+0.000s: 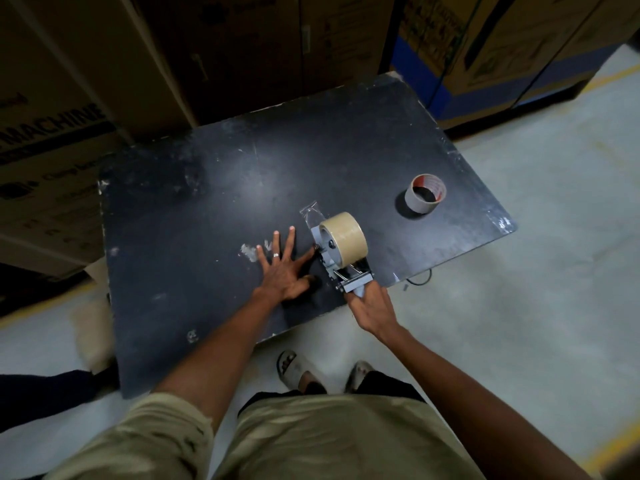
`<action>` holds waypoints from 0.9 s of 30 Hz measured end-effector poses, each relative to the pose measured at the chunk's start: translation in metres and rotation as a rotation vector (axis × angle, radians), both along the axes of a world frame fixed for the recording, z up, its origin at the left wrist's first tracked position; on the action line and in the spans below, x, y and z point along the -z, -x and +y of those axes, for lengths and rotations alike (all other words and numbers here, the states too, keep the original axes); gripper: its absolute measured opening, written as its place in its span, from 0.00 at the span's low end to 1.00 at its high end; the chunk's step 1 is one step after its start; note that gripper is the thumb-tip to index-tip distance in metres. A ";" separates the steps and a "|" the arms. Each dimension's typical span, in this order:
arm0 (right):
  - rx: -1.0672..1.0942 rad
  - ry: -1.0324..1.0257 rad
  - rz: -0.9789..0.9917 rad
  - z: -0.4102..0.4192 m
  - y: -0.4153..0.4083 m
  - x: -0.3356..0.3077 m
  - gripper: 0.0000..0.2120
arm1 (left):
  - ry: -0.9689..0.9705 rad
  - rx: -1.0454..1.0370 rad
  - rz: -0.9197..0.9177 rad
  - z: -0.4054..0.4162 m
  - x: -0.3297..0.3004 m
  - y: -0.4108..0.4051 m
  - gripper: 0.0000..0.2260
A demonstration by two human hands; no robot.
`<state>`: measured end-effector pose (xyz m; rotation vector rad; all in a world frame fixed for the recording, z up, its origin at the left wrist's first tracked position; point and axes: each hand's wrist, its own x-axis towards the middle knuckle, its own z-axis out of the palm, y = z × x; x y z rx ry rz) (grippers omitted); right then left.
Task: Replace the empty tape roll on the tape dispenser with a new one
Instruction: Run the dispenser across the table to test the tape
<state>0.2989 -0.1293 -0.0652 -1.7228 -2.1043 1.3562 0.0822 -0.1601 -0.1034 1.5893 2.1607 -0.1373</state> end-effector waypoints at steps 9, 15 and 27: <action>0.004 0.004 0.014 -0.001 -0.004 0.003 0.10 | 0.093 -0.041 0.034 0.005 -0.014 -0.006 0.30; -0.005 -0.003 0.013 -0.009 -0.015 0.005 0.10 | 0.140 -0.055 0.032 0.006 -0.024 -0.009 0.30; 0.003 0.006 -0.009 -0.044 -0.066 0.021 0.10 | 0.133 -0.033 0.025 -0.014 -0.013 -0.038 0.38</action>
